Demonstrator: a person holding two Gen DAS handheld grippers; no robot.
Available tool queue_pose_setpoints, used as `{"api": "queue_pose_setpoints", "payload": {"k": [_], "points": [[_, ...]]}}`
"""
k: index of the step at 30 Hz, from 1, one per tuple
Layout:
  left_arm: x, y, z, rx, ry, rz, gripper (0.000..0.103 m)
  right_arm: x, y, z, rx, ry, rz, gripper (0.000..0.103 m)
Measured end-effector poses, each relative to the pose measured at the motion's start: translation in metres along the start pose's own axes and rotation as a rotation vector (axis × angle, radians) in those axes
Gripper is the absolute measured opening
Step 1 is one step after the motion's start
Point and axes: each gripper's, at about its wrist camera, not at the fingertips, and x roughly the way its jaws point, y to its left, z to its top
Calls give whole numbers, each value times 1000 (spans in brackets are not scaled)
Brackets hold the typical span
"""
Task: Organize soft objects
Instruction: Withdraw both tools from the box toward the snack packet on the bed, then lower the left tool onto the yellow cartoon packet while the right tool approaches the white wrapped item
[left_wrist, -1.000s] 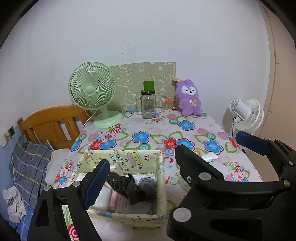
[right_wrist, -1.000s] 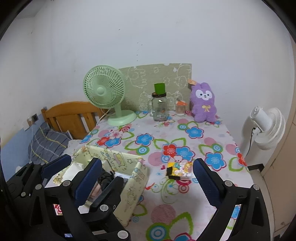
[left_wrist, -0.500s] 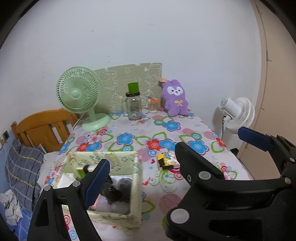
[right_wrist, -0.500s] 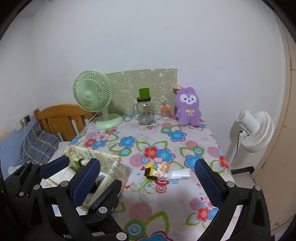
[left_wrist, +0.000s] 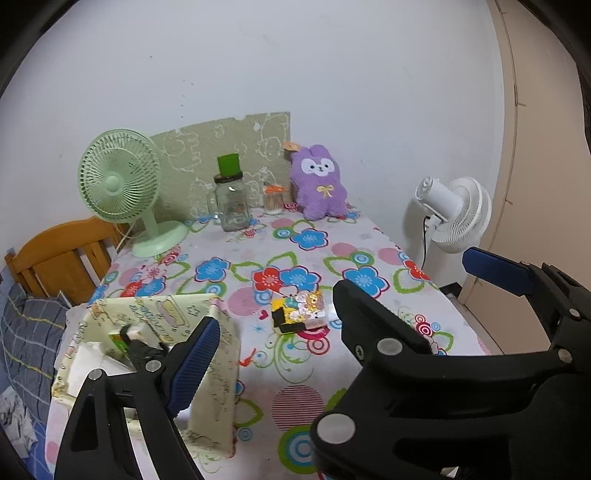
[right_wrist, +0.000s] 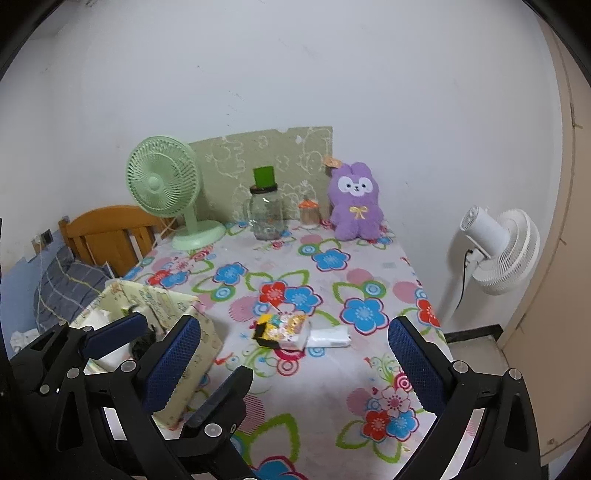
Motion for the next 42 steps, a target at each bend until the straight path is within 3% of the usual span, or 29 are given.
{"api": "queue_pose_setpoints", "payload": {"k": [12, 25, 38, 42], "points": [[36, -18, 4, 17, 43, -10, 89, 29, -30, -5, 27, 32, -44, 103], [83, -24, 10, -44, 83, -22, 89, 70, -60, -6, 91, 70, -56, 103], [122, -18, 9, -55, 88, 67, 89, 116, -69, -12, 108, 131, -38, 103], [134, -16, 8, -55, 112, 64, 89, 128, -72, -15, 126, 151, -28, 103]]}}
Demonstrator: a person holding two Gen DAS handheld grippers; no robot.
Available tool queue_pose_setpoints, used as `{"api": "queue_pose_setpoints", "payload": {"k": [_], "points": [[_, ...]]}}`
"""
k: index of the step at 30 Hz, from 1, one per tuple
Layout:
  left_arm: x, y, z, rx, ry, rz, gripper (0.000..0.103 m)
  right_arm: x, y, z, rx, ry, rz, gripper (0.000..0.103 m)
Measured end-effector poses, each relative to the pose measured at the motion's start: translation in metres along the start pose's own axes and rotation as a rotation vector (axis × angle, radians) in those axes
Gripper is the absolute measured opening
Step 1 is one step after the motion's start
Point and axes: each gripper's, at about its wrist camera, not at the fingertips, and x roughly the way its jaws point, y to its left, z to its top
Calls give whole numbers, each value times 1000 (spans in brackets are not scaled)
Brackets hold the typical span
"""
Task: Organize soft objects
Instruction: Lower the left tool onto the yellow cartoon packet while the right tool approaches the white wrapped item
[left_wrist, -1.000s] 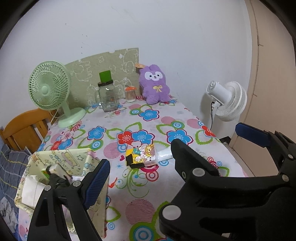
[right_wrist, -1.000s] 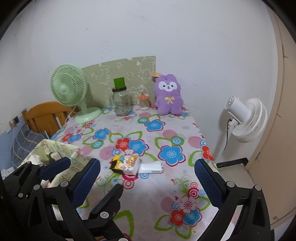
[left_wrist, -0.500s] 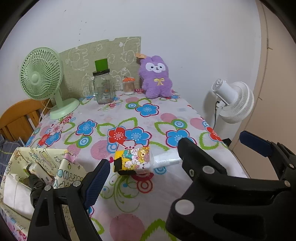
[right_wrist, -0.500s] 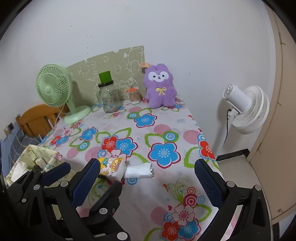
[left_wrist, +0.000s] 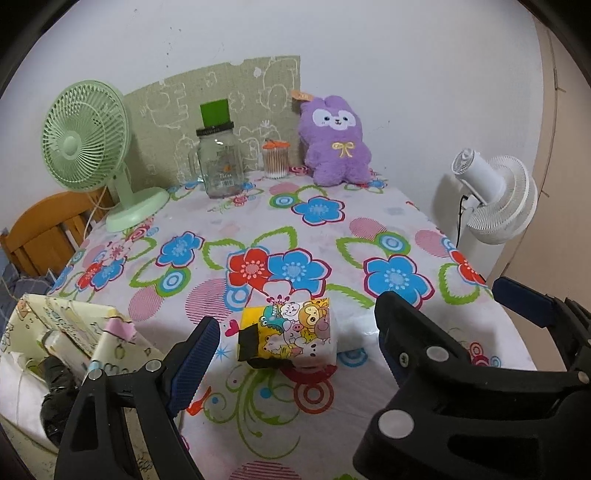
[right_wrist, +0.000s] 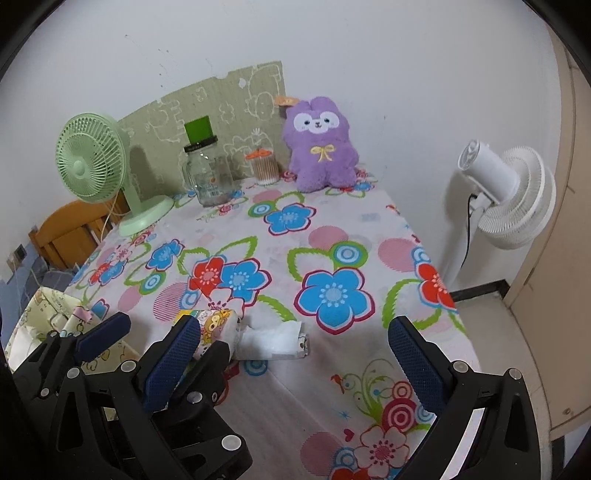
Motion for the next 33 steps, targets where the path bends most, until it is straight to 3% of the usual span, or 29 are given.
{"api": "queue_pose_setpoints", "payload": {"k": [20, 26, 33], "points": [[48, 9, -9, -35, 90, 21, 89, 47, -3, -6, -4, 48, -37, 103], [58, 12, -11, -51, 137, -17, 81, 54, -3, -7, -7, 58, -37, 103], [57, 16, -11, -70, 139, -34, 76, 57, 0, -6, -8, 63, -18, 103]]}}
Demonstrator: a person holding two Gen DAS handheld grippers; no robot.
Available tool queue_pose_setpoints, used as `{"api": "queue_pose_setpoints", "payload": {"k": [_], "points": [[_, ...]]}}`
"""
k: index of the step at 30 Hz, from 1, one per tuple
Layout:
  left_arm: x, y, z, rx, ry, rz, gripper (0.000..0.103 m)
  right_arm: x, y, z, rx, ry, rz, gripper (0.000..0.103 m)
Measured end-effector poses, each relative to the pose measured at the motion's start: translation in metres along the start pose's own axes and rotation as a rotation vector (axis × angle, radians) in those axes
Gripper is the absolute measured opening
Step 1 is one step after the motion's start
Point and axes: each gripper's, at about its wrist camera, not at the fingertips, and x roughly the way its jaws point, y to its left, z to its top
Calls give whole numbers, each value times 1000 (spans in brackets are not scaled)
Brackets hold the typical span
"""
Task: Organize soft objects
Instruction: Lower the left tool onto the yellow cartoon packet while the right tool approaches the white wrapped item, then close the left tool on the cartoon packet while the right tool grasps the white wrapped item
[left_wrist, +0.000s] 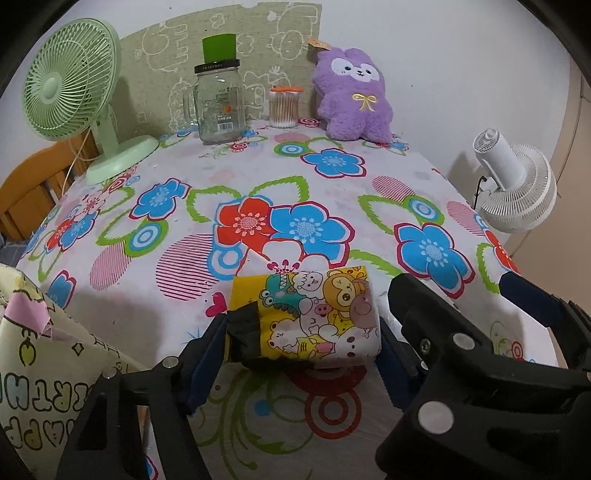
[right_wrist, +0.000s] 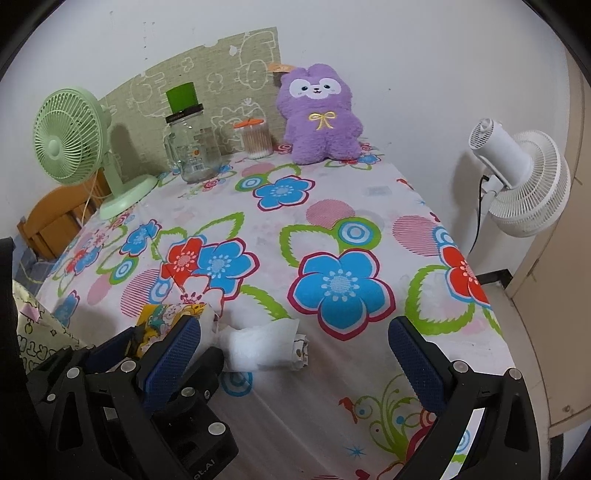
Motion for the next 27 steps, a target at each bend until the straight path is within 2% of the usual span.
{"api": "queue_pose_setpoints", "payload": {"k": [5, 12, 16, 18, 19, 20, 27], "points": [[-8, 3, -2, 13, -20, 55, 75, 2, 5, 0, -31, 13, -5, 103], [-10, 3, -6, 32, 4, 76, 75, 11, 13, 0, -76, 47, -28, 101], [-4, 3, -9, 36, 22, 77, 75, 24, 15, -3, -93, 114, -14, 79], [-4, 2, -10, 38, 22, 77, 75, 28, 15, -4, -85, 134, -3, 75], [-4, 2, -11, 38, 22, 76, 75, 28, 15, -4, -89, 136, 0, 69], [-4, 2, -11, 38, 21, 77, 75, 28, 17, -5, -95, 135, 3, 56], [-5, 1, -11, 45, 21, 80, 75, 27, 21, -5, -101, 131, -18, 49]]}}
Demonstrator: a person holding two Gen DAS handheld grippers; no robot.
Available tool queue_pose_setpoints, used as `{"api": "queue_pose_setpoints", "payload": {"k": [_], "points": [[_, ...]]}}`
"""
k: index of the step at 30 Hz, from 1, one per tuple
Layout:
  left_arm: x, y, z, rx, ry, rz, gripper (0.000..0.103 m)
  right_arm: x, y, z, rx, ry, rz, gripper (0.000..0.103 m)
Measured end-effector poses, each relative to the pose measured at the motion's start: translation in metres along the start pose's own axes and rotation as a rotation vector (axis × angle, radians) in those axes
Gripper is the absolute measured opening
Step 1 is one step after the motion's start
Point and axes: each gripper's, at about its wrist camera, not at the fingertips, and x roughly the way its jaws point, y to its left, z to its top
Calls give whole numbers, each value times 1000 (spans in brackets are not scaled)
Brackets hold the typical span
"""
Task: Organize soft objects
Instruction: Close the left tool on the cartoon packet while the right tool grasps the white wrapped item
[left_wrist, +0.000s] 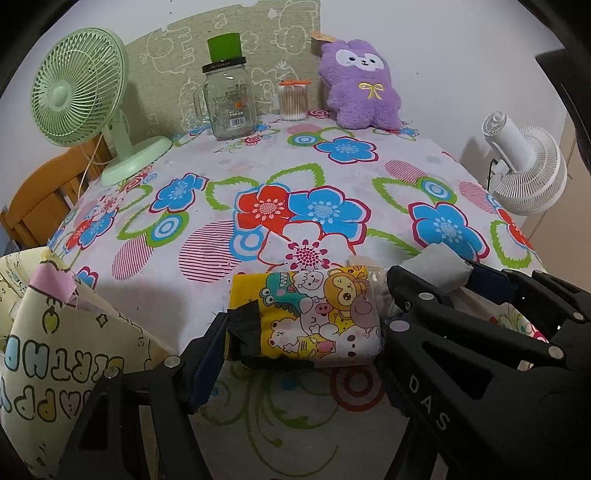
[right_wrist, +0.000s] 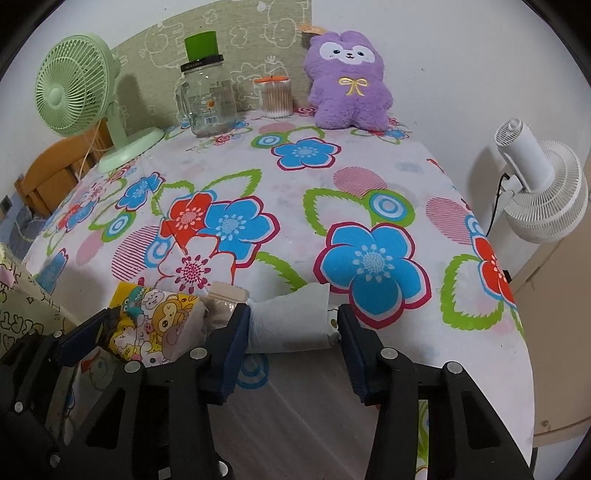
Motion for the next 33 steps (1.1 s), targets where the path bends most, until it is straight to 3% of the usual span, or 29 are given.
{"api": "queue_pose_setpoints", "payload": {"k": [15, 33], "points": [[-22, -10, -4, 43, -28, -32, 75, -30, -3, -8, 7, -50, -50, 47], [-85, -8, -14, 86, -101, -63, 75, -104, 4, -23, 3, -157, -94, 47]]}}
